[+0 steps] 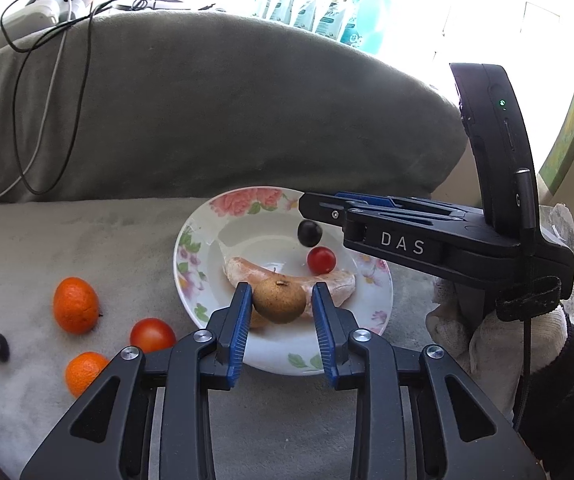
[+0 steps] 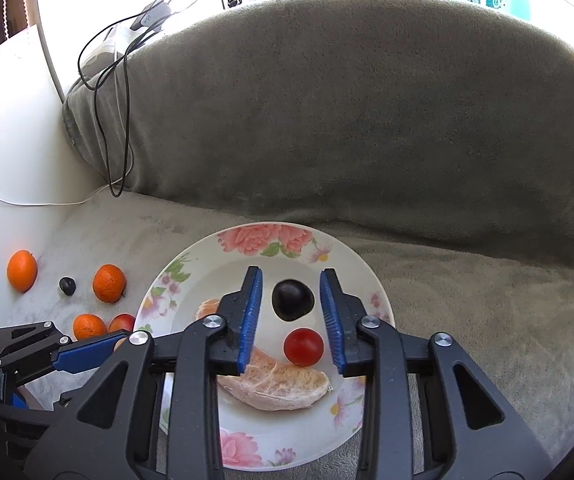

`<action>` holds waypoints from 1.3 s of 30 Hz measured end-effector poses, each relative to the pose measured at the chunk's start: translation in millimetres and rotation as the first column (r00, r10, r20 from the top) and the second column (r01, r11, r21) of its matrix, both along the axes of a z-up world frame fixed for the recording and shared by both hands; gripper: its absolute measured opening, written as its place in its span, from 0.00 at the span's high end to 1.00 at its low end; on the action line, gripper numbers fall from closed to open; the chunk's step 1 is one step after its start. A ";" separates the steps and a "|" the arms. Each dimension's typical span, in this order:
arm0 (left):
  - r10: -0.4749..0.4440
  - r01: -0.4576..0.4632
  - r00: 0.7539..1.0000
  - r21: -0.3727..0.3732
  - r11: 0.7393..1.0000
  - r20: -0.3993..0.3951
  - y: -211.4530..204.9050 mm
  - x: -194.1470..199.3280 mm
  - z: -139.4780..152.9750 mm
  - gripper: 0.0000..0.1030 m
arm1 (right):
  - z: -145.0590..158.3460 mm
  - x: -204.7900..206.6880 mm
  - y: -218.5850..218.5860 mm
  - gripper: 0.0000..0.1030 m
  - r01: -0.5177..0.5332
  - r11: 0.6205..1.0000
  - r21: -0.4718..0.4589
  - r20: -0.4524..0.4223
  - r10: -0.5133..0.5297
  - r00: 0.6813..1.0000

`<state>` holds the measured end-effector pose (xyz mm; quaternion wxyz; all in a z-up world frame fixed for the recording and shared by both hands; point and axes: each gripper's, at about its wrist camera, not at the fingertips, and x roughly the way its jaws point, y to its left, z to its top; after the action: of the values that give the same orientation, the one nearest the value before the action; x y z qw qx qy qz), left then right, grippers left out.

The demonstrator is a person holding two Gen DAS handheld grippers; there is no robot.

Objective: Organize fruits
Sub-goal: 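Carry the kiwi and plum onto the white plate and open both tools, then withdraw both tools from the plate toward the loose fruit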

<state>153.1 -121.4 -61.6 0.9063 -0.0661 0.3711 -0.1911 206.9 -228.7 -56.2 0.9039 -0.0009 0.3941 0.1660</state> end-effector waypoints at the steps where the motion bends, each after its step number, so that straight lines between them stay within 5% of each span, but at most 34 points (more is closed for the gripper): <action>1: 0.002 -0.002 1.000 0.000 1.000 0.002 0.3 -0.5 0.6 0.58 | 1.2 -0.8 -0.3 0.43 0.002 1.000 0.000 0.008 -0.002 1.000; 4: -0.001 0.001 1.000 -0.002 1.000 0.007 0.8 -3.2 3.0 0.56 | 3.0 -1.4 -0.3 0.36 0.005 1.000 -0.007 0.013 -0.004 1.000; 6: -0.003 0.003 1.000 -0.002 1.000 0.011 1.2 -4.9 4.6 0.47 | 3.5 -2.6 -0.1 0.23 0.009 1.000 -0.016 0.020 -0.009 1.000; 12: 0.008 -0.008 0.999 0.000 1.000 0.039 7.0 -17.9 14.3 0.22 | 6.4 -5.4 0.8 0.10 0.013 1.000 -0.027 0.026 -0.012 1.000; 25: 0.014 -0.014 0.998 -0.007 1.000 0.067 18.1 -34.0 25.4 0.22 | 20.7 -20.7 1.6 0.08 0.026 1.000 -0.014 0.060 -0.025 0.998; 39: 0.134 -0.130 0.981 -0.036 0.991 0.139 79.1 -76.5 61.1 0.22 | 55.0 -56.8 25.1 0.08 -0.025 1.000 -0.006 0.142 0.026 0.990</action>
<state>76.6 -42.3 -0.5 0.9401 -0.0889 0.2981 -0.1397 150.1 -203.6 -1.2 0.9275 -0.0194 0.3291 0.1762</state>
